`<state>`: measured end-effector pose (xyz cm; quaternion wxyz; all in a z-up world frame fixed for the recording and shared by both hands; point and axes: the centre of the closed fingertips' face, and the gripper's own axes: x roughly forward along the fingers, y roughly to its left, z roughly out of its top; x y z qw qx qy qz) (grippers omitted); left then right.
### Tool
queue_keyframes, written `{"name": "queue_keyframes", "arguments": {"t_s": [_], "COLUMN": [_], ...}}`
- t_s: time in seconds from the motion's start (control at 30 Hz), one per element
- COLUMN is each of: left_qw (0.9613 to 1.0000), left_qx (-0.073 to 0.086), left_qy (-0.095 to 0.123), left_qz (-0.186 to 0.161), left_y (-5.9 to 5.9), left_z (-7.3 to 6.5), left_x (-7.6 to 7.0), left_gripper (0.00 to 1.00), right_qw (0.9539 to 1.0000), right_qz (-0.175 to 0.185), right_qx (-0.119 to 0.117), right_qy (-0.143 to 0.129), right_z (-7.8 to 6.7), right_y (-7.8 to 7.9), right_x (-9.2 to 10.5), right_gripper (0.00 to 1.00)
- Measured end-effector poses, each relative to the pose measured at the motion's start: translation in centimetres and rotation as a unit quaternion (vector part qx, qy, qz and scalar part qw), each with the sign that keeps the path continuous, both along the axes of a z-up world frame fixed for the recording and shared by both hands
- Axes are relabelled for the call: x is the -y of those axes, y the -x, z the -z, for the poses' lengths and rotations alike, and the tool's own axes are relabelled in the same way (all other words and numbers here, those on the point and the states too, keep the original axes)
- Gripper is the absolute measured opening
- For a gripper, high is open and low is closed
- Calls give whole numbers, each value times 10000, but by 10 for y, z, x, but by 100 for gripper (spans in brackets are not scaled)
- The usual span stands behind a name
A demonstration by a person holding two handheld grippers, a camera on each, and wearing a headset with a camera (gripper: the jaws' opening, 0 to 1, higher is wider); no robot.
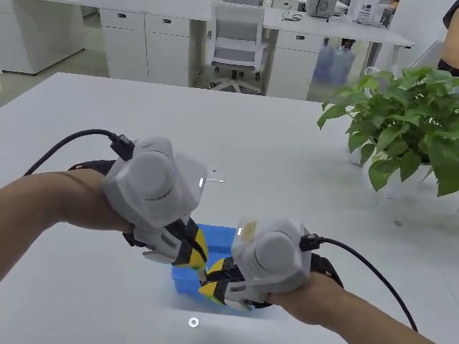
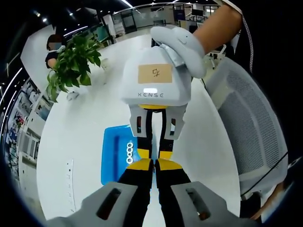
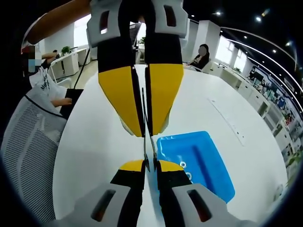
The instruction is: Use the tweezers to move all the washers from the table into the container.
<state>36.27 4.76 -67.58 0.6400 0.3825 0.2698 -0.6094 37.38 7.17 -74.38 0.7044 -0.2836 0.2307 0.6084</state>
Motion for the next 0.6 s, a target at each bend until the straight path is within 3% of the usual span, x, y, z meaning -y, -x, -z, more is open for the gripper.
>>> {"name": "queue_keyframes", "arguments": {"t_s": [0.6], "left_qw": [9997], "left_qx": [-216], "left_qy": [-4], "left_qz": [-80], "left_y": [15], "left_z": [24], "left_x": [-6], "left_gripper": [6], "right_qw": [9996], "right_qz": [-165], "right_qx": [-220], "right_qy": [115], "right_z": [26], "right_y": [18], "right_x": [-8], "right_gripper": [12]}}
